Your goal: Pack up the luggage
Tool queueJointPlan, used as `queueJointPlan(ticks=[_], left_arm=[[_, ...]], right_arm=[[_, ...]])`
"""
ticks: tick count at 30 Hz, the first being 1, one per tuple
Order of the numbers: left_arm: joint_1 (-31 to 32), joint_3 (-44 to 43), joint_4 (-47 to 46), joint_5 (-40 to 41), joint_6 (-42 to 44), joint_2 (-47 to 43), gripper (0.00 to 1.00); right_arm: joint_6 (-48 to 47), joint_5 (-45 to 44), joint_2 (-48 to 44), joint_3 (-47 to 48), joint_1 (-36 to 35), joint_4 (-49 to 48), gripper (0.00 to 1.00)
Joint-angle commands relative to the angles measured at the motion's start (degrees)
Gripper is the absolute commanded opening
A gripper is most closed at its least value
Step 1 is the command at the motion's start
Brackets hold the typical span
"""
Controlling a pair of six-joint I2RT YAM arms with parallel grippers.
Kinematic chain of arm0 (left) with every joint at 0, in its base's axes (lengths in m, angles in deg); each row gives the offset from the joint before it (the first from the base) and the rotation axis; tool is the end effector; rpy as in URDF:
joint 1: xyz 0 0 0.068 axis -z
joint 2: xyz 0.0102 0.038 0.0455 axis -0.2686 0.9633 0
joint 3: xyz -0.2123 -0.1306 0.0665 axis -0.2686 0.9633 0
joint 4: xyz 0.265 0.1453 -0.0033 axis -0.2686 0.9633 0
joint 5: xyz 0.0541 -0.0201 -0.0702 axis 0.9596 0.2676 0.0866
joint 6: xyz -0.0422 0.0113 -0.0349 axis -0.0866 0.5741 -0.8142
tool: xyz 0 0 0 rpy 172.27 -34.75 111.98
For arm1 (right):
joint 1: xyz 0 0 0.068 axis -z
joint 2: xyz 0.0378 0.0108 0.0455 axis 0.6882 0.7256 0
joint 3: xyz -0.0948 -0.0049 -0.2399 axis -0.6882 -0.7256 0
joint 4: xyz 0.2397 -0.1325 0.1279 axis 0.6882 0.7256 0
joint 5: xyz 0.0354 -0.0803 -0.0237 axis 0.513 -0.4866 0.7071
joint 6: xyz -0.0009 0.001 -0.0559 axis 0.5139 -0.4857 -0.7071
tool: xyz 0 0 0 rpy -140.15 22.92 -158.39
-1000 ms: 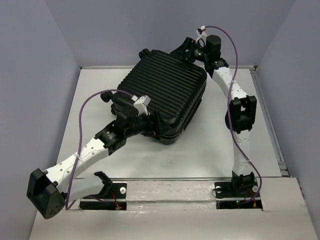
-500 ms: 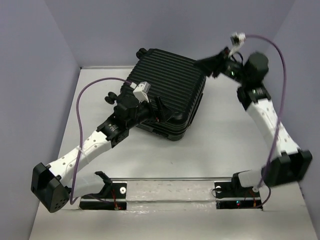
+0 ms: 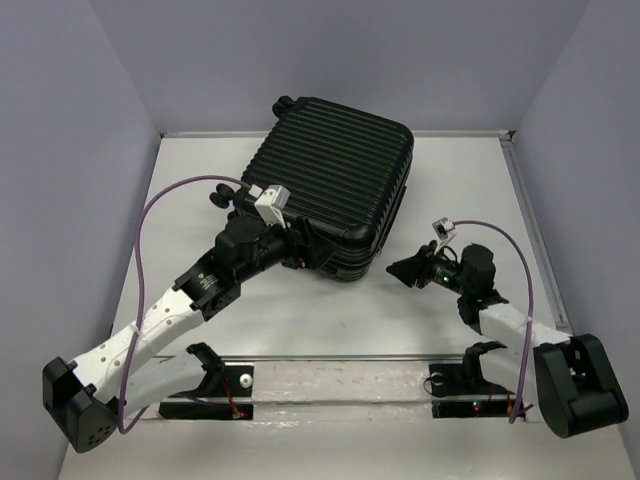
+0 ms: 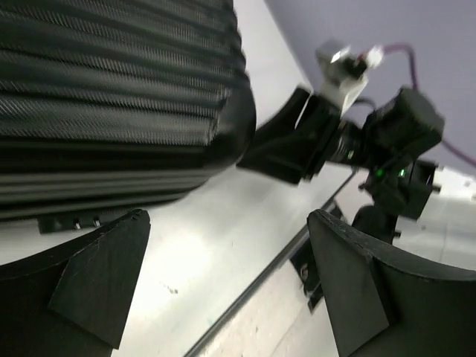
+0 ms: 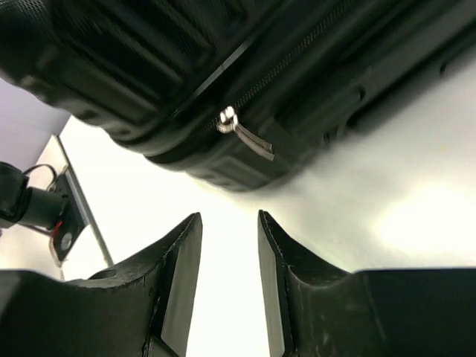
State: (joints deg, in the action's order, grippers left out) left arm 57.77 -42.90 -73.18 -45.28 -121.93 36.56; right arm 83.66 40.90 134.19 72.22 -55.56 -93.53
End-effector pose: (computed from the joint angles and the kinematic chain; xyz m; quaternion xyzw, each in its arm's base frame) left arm 0.1966 -0.1873 0.3281 0.1096 0.7316 -0.4658 0.4855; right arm 0.2209 0.0731 0.1298 -0.1195 0.7572 0.4530 0.4551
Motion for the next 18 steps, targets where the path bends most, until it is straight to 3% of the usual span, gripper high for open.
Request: queueJointPlan(ticks=[1,7,18], left_arm=[[4.47,4.60,-0.23,-0.82,1.11,0.22,0.98],[7.02,8.99,-5.15,-0.37,-0.48,2.76,0.94],[7.02,7.33,-8.41,-0.73,1.28,8.65,0.93]], right_arm=[[-4.41,-0.10,4.80,2.07,0.03,-17.64,0.42],[-6.26,0.52,12.80,4.44,0.03,-19.69,0.43],[-6.79,6.84,20.01,9.45,-0.49,-20.91,0.44]])
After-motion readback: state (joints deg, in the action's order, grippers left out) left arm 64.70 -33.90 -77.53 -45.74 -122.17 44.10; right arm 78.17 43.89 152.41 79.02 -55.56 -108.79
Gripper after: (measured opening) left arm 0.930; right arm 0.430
